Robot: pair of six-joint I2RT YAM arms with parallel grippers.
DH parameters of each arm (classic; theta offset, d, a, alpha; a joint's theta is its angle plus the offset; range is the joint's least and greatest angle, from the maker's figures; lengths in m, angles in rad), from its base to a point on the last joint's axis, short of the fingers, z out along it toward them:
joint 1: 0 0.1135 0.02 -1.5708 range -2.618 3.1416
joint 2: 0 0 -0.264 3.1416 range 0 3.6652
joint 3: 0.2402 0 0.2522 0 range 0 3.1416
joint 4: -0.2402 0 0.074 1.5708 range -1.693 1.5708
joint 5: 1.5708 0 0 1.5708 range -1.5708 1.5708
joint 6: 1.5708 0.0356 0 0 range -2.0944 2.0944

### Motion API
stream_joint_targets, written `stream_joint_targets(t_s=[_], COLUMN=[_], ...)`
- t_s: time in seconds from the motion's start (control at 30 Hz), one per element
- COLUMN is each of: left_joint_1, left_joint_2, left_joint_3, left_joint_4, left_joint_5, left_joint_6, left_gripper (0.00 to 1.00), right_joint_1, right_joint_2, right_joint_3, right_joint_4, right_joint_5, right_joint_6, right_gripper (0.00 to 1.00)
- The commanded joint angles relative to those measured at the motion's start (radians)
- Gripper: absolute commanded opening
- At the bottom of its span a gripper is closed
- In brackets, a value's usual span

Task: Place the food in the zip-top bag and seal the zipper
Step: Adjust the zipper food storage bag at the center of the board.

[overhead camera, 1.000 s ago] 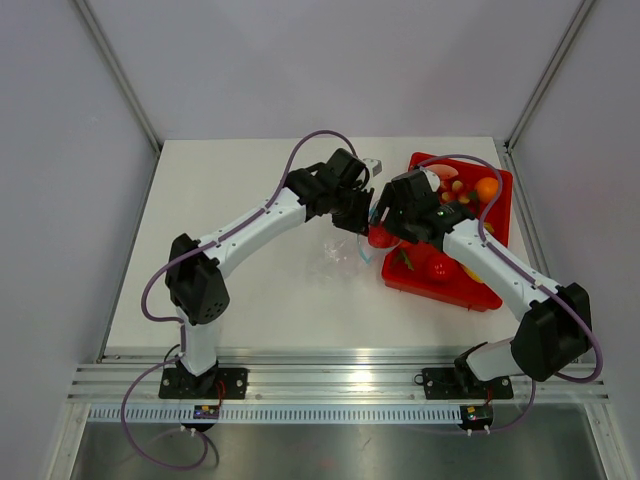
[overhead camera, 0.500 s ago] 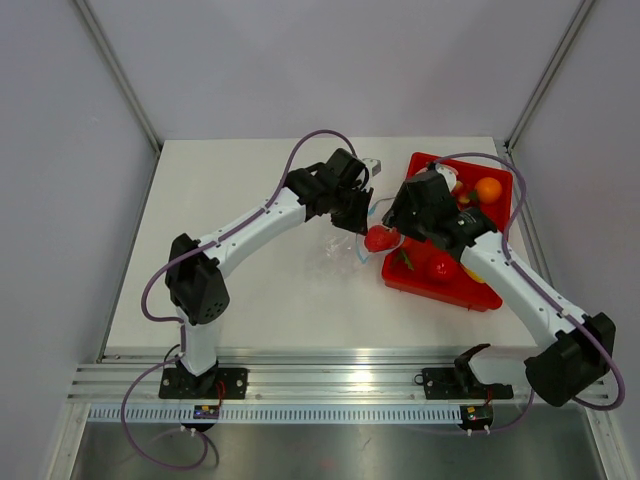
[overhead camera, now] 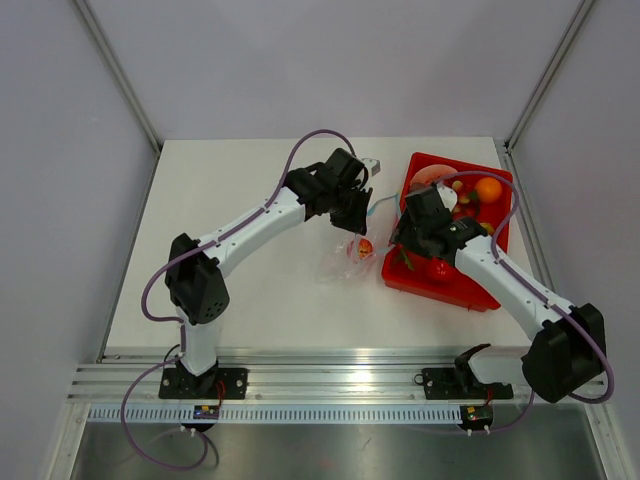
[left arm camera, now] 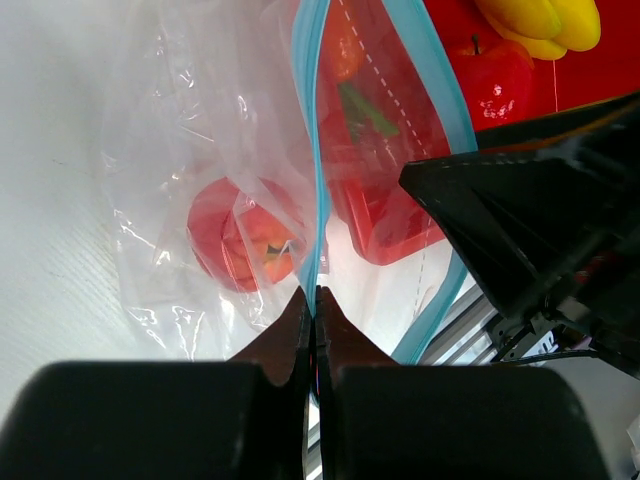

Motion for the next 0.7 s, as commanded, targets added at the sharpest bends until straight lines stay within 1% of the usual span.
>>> stream_joint_targets(t_s=[0.0,0.03,0.07,0.1,0.13,0.17,0.27,0.3,0.43,0.53,0.6,0.67], left_joint_1=[0.005,0.005,0.006,0.006,0.011,0.014,0.023,0.025,0.035,0.054,0.055,0.054], left_joint_2=[-0.035,-0.038,-0.042,-0.047,-0.048,-0.048,-0.048,-0.05,-0.068,-0.077,-0.084,-0.097], left_joint_3=[0.008,0.0,-0.003,-0.006,-0.012,-0.014,-0.002,0.006,0.031,0.041,0.038,0.029], left_joint_4=[0.023,0.023,0.023,0.02,0.011,0.01,-0.022,-0.043,-0.074,-0.086,-0.089,-0.083], left_joint_5=[-0.015,-0.018,-0.023,-0.027,-0.04,-0.047,-0.073,-0.081,-0.119,-0.127,-0.117,-0.098], left_joint_6=[0.024,0.024,0.026,0.027,0.03,0.033,0.055,0.061,0.081,0.079,0.078,0.073], left_gripper=[0.0,0.0,0.0,0.0,0.0,0.0,0.0,0.0,0.0,0.0,0.0,0.0], right_joint_1=[-0.015,-0.015,-0.013,-0.015,-0.013,-0.015,-0.015,-0.013,-0.015,-0.015,-0.015,-0.016], right_joint_2=[0.035,0.042,0.045,0.042,0.035,0.035,0.024,0.021,-0.007,0.021,0.045,0.042], right_joint_3=[-0.021,-0.023,-0.021,-0.02,-0.001,0.019,0.088,0.135,0.206,0.221,0.194,0.146], right_joint_4=[0.09,0.114,0.125,0.134,0.144,0.139,0.075,0.041,0.007,-0.016,-0.037,-0.019], right_joint_5=[-0.076,-0.096,-0.124,-0.13,-0.13,-0.124,-0.07,-0.055,0.0,0.01,0.033,0.036], right_joint_6=[0.01,0.009,0.007,0.009,0.01,0.004,-0.036,-0.063,-0.1,-0.122,-0.123,-0.119], right_gripper=[0.54,0.46,0.36,0.22,0.03,0.0,0.0,0.0,0.0,0.0,0.0,0.0])
